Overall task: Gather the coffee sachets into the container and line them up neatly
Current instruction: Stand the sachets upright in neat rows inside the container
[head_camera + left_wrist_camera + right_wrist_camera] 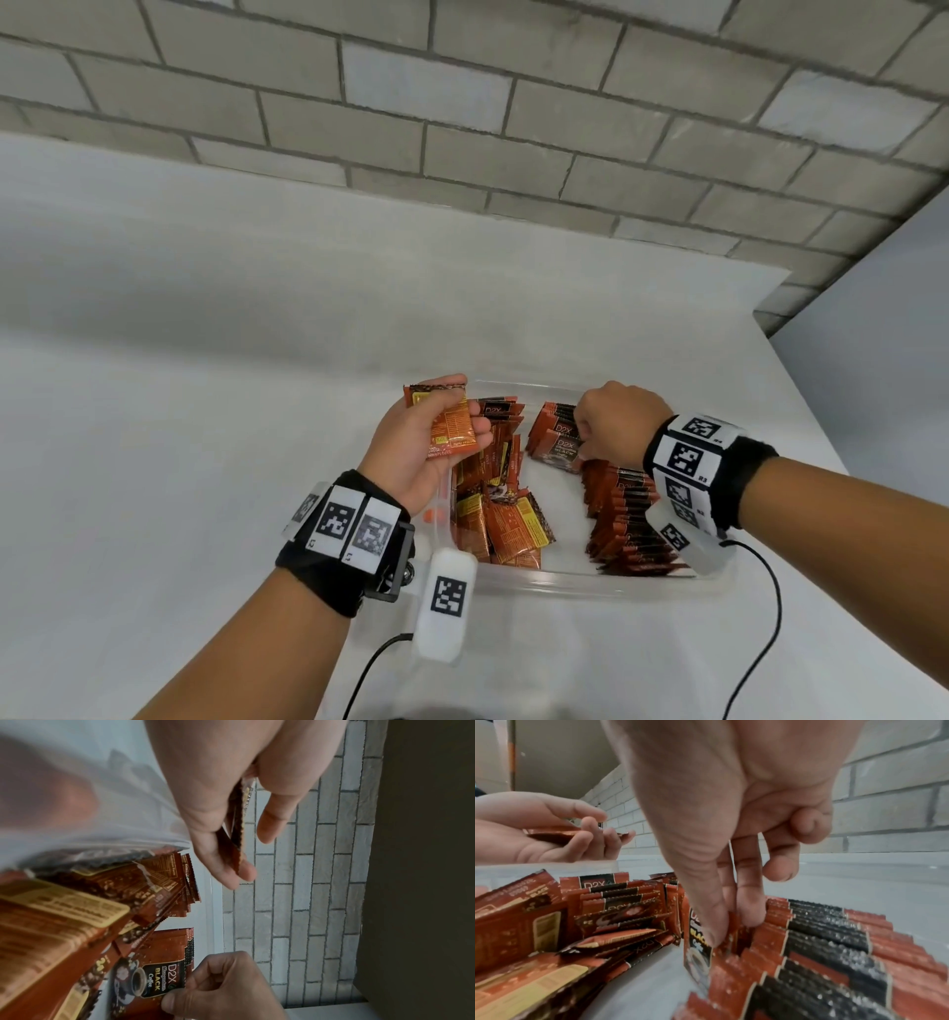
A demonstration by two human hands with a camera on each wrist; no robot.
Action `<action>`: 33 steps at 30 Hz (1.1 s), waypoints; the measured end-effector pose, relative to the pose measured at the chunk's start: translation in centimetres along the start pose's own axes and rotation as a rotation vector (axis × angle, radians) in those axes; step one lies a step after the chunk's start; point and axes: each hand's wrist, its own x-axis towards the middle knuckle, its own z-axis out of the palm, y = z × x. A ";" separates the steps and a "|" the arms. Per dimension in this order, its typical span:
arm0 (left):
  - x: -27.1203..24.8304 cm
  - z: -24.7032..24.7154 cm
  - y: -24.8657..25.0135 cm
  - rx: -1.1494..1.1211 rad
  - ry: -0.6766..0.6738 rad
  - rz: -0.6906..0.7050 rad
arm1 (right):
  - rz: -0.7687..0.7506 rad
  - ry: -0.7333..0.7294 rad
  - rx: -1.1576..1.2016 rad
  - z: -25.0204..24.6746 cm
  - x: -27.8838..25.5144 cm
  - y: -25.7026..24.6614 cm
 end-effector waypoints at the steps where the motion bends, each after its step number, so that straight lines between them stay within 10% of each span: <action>1: 0.0 0.0 0.0 -0.007 -0.005 -0.001 | -0.006 0.002 -0.025 -0.1 0.1 0.0; 33: -0.1 0.0 0.3 -0.050 0.007 -0.031 | -0.031 0.066 -0.102 -0.4 -0.2 -0.5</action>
